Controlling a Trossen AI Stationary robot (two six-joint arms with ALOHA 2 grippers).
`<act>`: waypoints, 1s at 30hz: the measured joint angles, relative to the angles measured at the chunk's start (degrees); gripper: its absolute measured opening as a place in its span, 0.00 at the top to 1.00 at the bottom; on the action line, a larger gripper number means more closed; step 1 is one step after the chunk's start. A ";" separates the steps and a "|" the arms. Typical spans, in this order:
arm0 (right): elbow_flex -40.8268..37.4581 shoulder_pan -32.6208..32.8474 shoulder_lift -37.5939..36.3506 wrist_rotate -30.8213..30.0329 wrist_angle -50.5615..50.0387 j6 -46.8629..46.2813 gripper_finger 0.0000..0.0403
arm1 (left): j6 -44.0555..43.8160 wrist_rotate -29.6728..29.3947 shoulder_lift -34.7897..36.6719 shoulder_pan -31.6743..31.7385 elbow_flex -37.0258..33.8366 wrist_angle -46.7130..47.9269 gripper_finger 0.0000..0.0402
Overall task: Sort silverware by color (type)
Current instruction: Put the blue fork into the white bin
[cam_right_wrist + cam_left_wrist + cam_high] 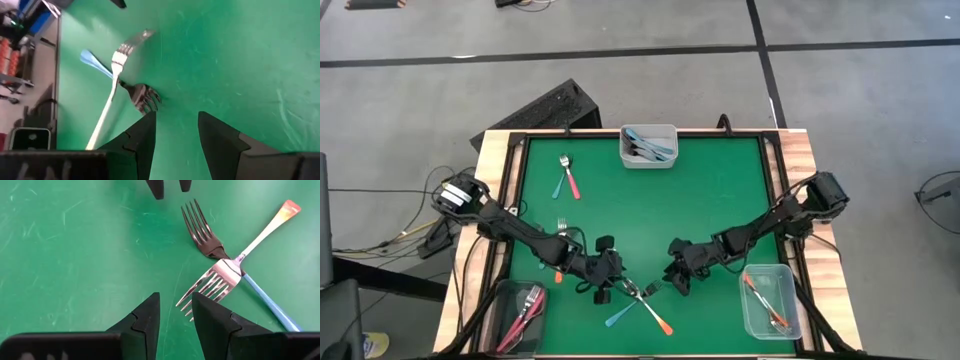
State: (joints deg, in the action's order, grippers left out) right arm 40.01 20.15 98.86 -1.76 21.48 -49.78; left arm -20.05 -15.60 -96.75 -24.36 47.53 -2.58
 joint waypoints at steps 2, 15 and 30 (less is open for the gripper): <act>1.02 0.38 0.05 -0.21 -0.46 0.04 0.58 | -0.08 -0.16 0.01 0.02 0.01 -0.27 0.75; 9.97 1.19 8.84 -1.59 -6.45 0.57 0.58 | -0.11 -1.98 0.02 0.04 0.04 -0.58 0.75; 10.35 0.51 8.60 5.65 -6.01 6.67 0.96 | 0.91 -4.74 0.04 0.09 0.04 -0.40 0.75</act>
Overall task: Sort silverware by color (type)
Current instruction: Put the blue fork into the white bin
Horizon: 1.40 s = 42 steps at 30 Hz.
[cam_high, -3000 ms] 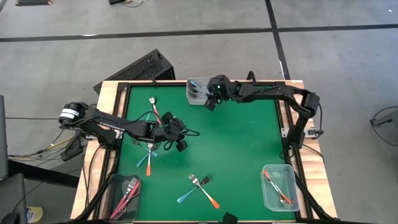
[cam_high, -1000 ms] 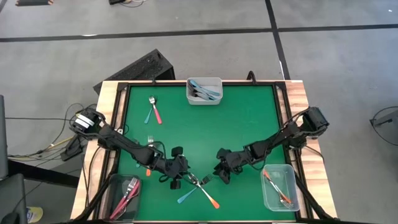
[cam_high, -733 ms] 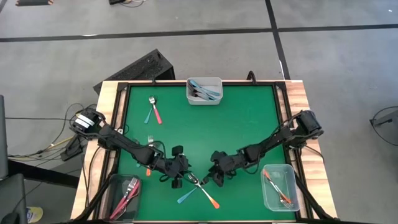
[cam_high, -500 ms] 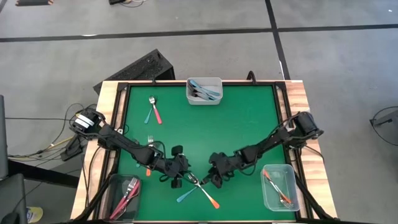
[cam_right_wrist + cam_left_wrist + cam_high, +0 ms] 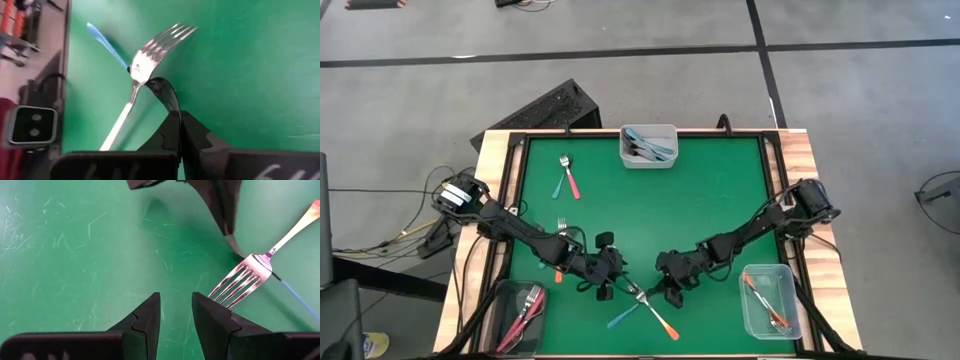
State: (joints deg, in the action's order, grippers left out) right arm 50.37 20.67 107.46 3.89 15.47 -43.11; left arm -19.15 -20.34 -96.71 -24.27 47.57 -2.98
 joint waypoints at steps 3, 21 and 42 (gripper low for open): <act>-0.07 -0.85 -1.04 -1.19 -0.92 2.94 0.96 | 0.03 0.00 0.00 0.00 0.00 0.02 0.75; -0.08 2.63 -18.34 -36.89 -26.08 23.07 0.97 | 0.36 -6.50 0.07 4.54 0.00 -3.02 0.75; -0.12 2.93 -22.14 -42.45 -24.78 36.30 0.96 | 5.02 1.59 0.11 8.18 -0.02 -11.32 0.75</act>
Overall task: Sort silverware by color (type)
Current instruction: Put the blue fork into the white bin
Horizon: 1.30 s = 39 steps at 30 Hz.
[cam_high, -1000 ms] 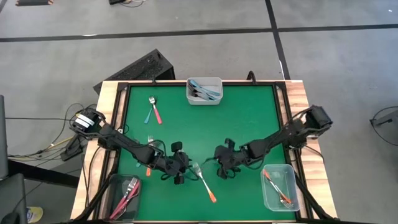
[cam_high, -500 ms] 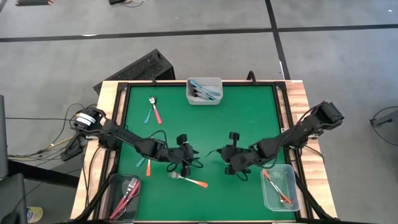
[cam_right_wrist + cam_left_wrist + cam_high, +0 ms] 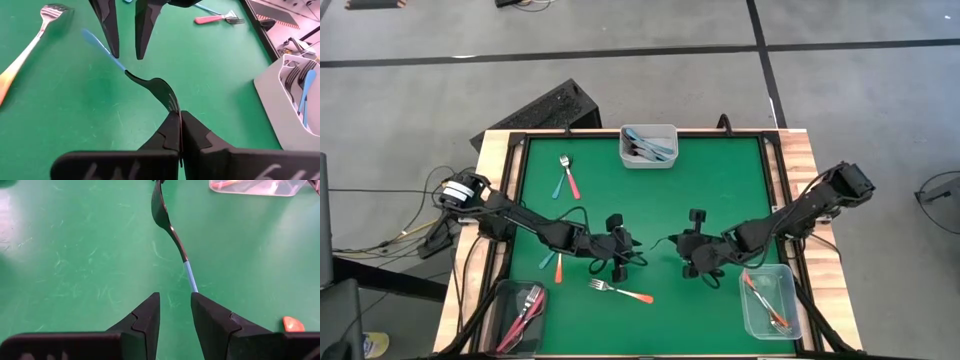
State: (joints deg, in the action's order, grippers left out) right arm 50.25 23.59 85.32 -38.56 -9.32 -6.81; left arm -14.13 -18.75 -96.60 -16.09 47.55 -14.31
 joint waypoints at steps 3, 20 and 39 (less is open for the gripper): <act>-0.01 -0.54 0.00 -0.01 0.23 0.00 0.96 | 0.00 -0.05 0.00 0.24 0.00 0.00 0.75; 0.06 -4.12 -0.02 0.49 -5.22 -7.38 0.96 | -1.09 -2.97 -0.02 1.65 0.02 0.24 0.75; 0.06 -3.82 -0.02 0.93 -3.37 -6.79 0.95 | -1.08 -2.07 -0.02 4.74 0.04 3.40 0.75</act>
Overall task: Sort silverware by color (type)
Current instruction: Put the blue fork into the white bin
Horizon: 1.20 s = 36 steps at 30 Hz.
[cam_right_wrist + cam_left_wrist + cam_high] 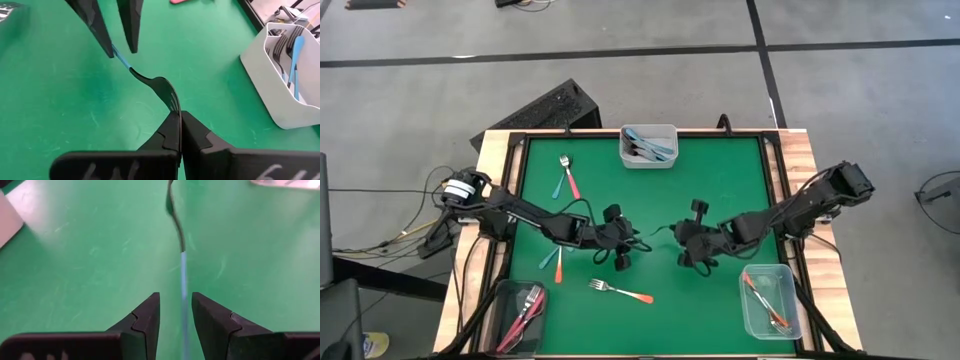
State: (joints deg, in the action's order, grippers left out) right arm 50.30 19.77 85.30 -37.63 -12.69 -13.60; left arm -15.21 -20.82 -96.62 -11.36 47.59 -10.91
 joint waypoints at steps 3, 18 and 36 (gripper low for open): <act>0.00 0.24 0.00 0.02 0.00 0.12 0.95 | -0.09 2.39 0.00 0.32 0.00 1.76 0.75; 2.86 0.76 -0.35 -0.48 -0.27 3.14 0.95 | -1.40 5.40 -0.02 0.66 0.01 3.65 0.98; 2.89 0.13 -0.35 0.24 -0.96 -3.81 0.86 | 1.06 5.15 -0.04 0.68 0.02 0.41 1.00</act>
State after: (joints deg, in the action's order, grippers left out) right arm 53.19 19.89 84.95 -37.39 -13.65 -17.41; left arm -14.15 -15.67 -96.66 -10.67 47.62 -10.50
